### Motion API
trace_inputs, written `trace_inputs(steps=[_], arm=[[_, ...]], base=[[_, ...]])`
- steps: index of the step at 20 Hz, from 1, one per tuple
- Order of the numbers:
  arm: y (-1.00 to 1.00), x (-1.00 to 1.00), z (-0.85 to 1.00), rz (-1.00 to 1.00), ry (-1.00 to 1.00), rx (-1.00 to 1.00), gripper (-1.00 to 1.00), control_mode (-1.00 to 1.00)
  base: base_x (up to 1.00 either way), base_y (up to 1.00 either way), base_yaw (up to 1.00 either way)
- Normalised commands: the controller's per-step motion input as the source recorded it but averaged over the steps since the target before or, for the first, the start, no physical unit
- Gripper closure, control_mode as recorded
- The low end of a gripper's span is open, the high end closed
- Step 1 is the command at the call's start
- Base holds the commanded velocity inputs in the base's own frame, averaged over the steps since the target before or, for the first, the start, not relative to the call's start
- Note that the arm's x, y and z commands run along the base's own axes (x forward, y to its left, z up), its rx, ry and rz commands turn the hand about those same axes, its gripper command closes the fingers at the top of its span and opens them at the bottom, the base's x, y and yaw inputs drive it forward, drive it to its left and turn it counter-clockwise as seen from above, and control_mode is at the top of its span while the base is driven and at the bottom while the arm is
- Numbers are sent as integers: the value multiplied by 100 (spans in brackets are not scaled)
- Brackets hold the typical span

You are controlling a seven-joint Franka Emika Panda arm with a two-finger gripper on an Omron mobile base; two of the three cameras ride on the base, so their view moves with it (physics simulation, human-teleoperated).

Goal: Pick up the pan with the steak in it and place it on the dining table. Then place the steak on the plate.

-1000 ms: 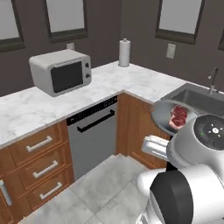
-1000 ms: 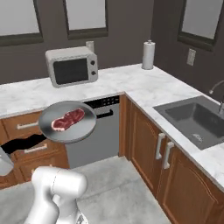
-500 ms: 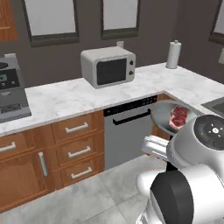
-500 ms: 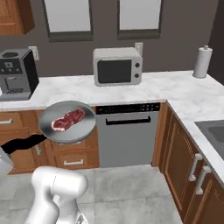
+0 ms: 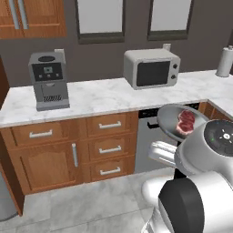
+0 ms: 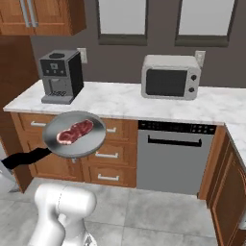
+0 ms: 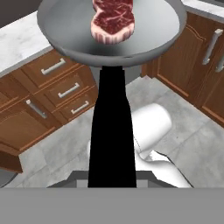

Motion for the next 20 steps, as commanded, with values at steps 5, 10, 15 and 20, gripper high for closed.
trace_inputs(steps=[5, 10, 15, 20], arm=[[0, 0, 0, 0, 0, 0, 100, 100], [0, 0, 0, 0, 0, 0, 100, 100], [0, 0, 0, 0, 0, 0, 100, 100], [0, 0, 0, 0, 0, 0, 100, 100]], base=[[-13, 3, 16], [3, 0, 0], [80, 0, 0], [82, 0, 0]])
